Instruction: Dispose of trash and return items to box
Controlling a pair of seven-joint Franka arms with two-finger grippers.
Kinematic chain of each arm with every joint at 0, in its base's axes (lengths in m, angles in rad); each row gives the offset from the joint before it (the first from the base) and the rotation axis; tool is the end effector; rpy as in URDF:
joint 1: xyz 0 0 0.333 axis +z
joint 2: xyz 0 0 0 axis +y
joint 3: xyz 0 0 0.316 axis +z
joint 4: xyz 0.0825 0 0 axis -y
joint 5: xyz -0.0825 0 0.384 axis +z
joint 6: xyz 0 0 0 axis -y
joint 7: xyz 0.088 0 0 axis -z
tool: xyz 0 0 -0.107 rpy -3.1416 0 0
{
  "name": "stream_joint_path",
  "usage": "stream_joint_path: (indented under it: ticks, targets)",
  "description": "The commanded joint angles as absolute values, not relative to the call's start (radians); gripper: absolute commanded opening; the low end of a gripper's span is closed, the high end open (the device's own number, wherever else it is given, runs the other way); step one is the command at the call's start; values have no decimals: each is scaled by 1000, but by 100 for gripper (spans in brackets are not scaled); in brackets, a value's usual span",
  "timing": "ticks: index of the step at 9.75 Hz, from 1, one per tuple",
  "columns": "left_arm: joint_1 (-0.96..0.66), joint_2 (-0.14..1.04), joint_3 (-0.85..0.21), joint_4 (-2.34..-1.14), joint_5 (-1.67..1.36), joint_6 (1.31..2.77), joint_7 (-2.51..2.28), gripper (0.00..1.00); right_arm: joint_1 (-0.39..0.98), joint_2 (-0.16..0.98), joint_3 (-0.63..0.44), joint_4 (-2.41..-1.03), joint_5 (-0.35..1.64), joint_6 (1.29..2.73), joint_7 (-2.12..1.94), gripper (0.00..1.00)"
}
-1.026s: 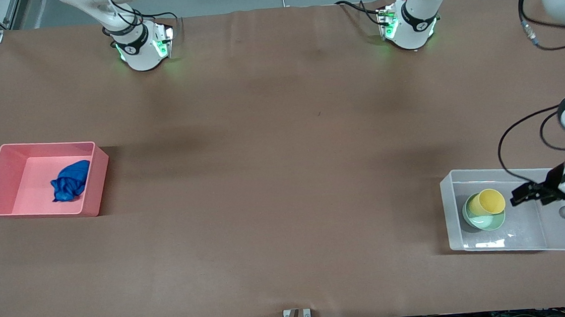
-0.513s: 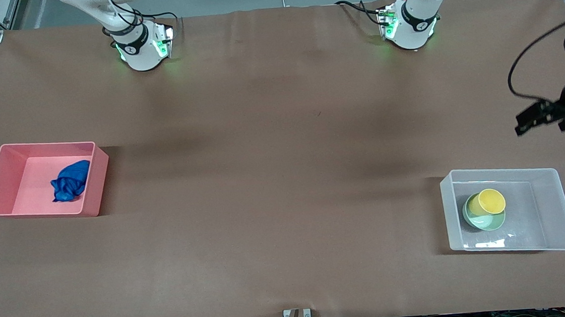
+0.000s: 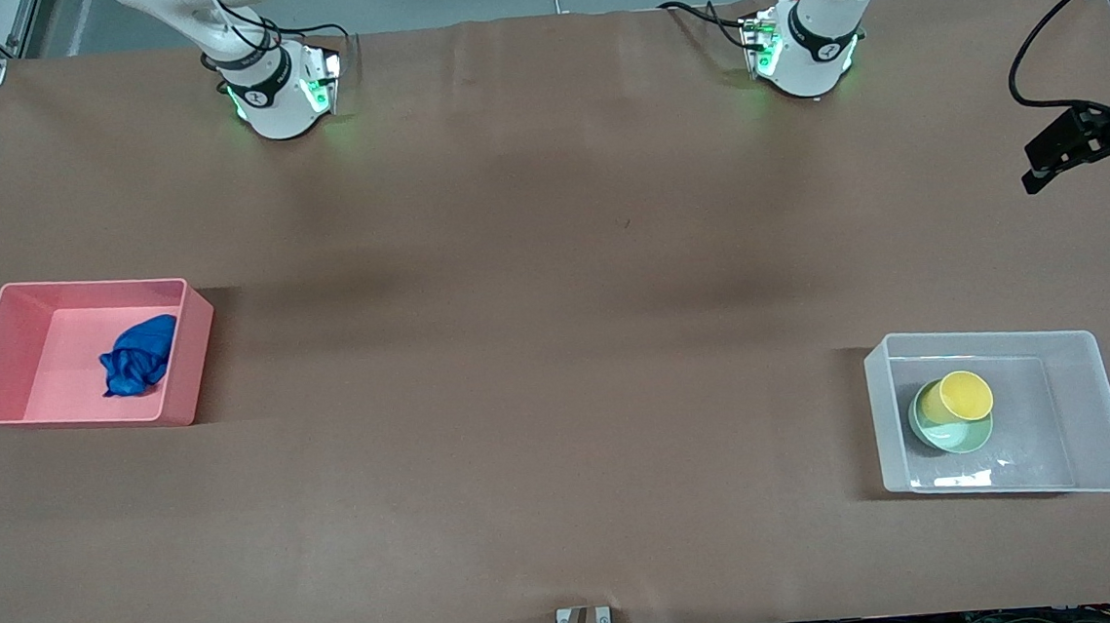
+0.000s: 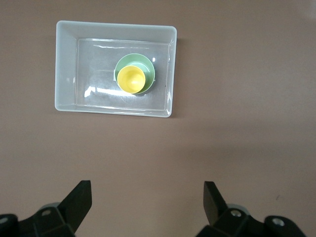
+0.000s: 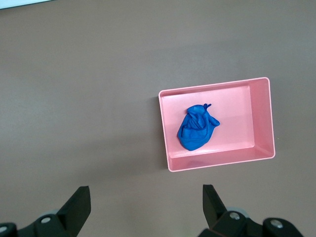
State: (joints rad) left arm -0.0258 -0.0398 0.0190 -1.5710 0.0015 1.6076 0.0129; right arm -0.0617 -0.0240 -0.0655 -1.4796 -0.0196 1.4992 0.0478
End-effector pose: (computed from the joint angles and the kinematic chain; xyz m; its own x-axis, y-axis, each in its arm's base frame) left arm 0.5462 -0.0033 0.6497 0.9969 -0.0197 0.0763 -0.0196 -0.9998 -0.0017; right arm 0.5348 -0.0712 0.6739 0.9835 -0.1754 0.0444 -0.1762 -0.9842 0.0158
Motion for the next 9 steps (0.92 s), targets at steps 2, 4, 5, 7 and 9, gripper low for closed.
stream_joint_path:
  ticks: [2,4,5,7,9]
  targets:
    - [-8,-1,6,-1543,-3,1535,3,100,-69,-26,-63,-1480,-5,1503,37,100]
    - [-6,-6,-8,-1562,-5,1555,-30,100,-69,-26,-63,-1480,-5,1502,37,100]
    - [-6,-6,-21,-1563,-5,1555,-61,100,-69,-26,-63,-1480,-5,1502,37,100]
    - [-3,-8,-28,-1572,-6,1554,-60,100,-69,-26,-63,-1480,-5,1502,37,100]
    - [-3,-8,-28,-1571,-6,1554,-40,100,-69,-26,-63,-1480,-5,1502,37,100]
